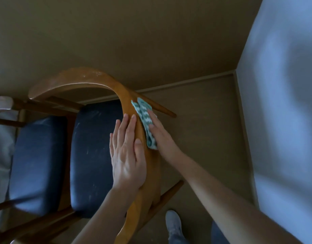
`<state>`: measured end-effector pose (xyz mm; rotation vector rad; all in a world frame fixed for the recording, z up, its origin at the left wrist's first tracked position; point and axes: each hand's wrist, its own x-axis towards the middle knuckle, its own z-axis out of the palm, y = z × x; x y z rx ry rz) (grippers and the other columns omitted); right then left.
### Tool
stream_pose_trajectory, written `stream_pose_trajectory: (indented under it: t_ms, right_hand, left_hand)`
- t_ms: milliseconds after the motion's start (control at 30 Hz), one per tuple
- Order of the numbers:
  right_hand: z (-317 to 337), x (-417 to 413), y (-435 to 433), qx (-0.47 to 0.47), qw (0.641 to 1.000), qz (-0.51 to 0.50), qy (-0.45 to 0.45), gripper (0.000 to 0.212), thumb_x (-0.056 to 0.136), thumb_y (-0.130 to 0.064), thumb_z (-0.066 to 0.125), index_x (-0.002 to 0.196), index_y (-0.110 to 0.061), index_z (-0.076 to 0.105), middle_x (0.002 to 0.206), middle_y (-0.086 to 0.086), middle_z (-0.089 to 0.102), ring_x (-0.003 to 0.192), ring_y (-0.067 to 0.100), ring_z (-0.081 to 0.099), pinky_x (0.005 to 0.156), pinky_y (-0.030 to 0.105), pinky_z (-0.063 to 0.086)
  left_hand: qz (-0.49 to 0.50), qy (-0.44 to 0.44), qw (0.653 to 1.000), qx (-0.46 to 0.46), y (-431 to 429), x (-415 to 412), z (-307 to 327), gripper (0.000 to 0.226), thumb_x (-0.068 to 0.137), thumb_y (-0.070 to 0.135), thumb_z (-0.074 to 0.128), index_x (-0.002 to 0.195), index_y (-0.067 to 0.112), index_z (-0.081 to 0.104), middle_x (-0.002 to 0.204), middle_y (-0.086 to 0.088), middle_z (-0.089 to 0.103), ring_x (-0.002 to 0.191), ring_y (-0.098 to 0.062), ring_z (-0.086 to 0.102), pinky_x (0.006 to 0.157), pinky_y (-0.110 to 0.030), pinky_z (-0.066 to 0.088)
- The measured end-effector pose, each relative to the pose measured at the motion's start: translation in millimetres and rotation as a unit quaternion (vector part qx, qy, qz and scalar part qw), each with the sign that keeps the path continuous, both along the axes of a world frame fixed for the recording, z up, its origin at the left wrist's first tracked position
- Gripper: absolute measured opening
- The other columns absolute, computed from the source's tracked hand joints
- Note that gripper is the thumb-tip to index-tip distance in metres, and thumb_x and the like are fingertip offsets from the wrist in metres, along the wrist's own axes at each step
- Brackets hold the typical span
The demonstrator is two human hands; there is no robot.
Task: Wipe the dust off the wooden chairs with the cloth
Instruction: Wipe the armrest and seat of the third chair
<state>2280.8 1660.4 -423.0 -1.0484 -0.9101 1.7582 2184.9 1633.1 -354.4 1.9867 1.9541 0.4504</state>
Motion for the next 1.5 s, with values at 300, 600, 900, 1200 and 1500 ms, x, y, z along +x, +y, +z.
stream_pose_trajectory:
  t_ms: [300,600,900,1200,1500]
  right_hand:
    - [18.9,-5.9,113.1,0.005,0.992,0.113,-0.063,0.045,0.104,-0.032,0.028,0.146,-0.018,0.031,0.148,0.006,0.038,0.134,0.020,0.037,0.099,0.024,0.029]
    - [-5.5,-10.6,-11.5,0.032,0.999,-0.036,0.000,0.053,0.097,-0.048,0.029,0.147,-0.037,0.018,0.157,-0.007,0.017,0.145,0.009,0.013,0.119,0.046,0.013]
    - [7.2,-48.4,-166.2,0.027,0.998,-0.060,0.004,0.055,0.090,-0.069,0.028,0.136,-0.066,-0.002,0.155,-0.023,-0.011,0.144,0.003,-0.009,0.120,0.045,0.008]
    - [4.0,-25.5,-45.5,0.071,0.992,-0.099,-0.034,0.042,0.089,-0.071,0.025,0.130,-0.070,0.017,0.158,-0.003,0.015,0.146,0.015,0.012,0.116,0.054,0.015]
    - [1.2,-90.5,-183.8,-0.015,0.983,-0.182,0.026,0.050,0.099,-0.039,0.027,0.140,-0.050,0.001,0.156,-0.017,-0.003,0.143,-0.003,0.003,0.120,0.030,0.011]
  left_hand:
    - [0.006,0.002,1.000,-0.008,1.2,1.9,0.5,0.056,0.089,0.042,0.013,0.144,0.035,0.022,0.155,0.011,0.020,0.144,-0.006,0.008,0.118,-0.044,0.009]
    - [-0.001,0.005,1.000,-0.007,0.8,4.2,3.1,0.062,0.089,0.041,0.012,0.147,0.025,0.025,0.155,0.006,0.021,0.144,-0.009,0.009,0.119,-0.040,0.005]
    - [0.004,-0.021,1.000,0.000,0.3,4.9,2.7,0.060,0.090,0.038,0.013,0.147,0.023,0.028,0.155,0.004,0.023,0.144,-0.012,0.012,0.118,-0.043,0.009]
    - [-0.004,-0.004,1.000,-0.011,-0.5,7.9,5.4,0.056,0.094,0.032,0.016,0.148,0.021,0.025,0.156,0.003,0.019,0.144,-0.010,0.010,0.119,-0.038,0.006]
    - [-0.020,-0.014,1.000,-0.004,0.5,4.0,4.2,0.054,0.095,0.030,0.016,0.148,0.021,0.024,0.156,0.000,0.019,0.144,-0.016,0.013,0.118,-0.038,0.008]
